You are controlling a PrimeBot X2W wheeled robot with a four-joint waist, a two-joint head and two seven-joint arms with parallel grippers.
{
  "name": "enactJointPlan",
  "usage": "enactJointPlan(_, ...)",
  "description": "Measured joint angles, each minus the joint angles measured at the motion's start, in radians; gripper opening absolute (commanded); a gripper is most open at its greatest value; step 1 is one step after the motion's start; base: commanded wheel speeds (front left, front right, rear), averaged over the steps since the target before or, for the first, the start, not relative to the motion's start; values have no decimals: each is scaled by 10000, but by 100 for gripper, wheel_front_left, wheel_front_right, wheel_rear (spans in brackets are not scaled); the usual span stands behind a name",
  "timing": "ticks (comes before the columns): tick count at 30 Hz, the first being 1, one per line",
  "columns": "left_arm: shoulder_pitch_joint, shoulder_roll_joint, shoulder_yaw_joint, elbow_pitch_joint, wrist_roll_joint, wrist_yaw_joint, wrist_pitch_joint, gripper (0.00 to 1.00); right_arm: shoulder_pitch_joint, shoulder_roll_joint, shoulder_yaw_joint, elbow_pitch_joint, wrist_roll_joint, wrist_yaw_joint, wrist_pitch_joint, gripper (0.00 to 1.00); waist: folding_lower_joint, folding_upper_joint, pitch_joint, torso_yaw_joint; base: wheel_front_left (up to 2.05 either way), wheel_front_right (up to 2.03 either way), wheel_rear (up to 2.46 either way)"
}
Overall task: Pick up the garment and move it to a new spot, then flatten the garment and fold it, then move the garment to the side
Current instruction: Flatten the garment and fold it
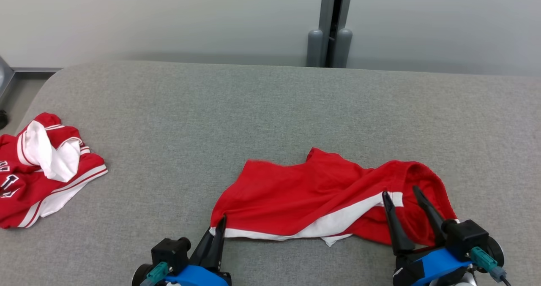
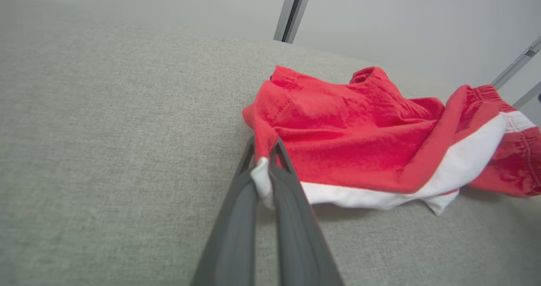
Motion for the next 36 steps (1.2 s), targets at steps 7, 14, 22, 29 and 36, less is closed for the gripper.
enactJointPlan(7,51,0,405,6,-38,0,0,0,-76,21,205,228,0,0,0,100,0,0,186,85,0,0,0)
enactJointPlan(14,-875,-27,1269,991,12,90,0,0,-291,36,362,274,-13,0,0,100,1,0,658,-487,0,0,0)
enactJointPlan(22,-1693,-69,1994,2602,-8,949,-19,0,-425,56,466,236,4,0,0,100,0,0,877,-1002,0,0,0)
enactJointPlan(29,-1689,-81,2443,2717,334,1457,-10,87,-408,98,546,234,90,0,0,100,0,0,517,-970,0,0,0)
enactJointPlan(36,-705,-48,2886,1101,1340,1553,-2,100,-245,127,681,25,288,0,0,100,0,0,-225,-767,0,0,0)
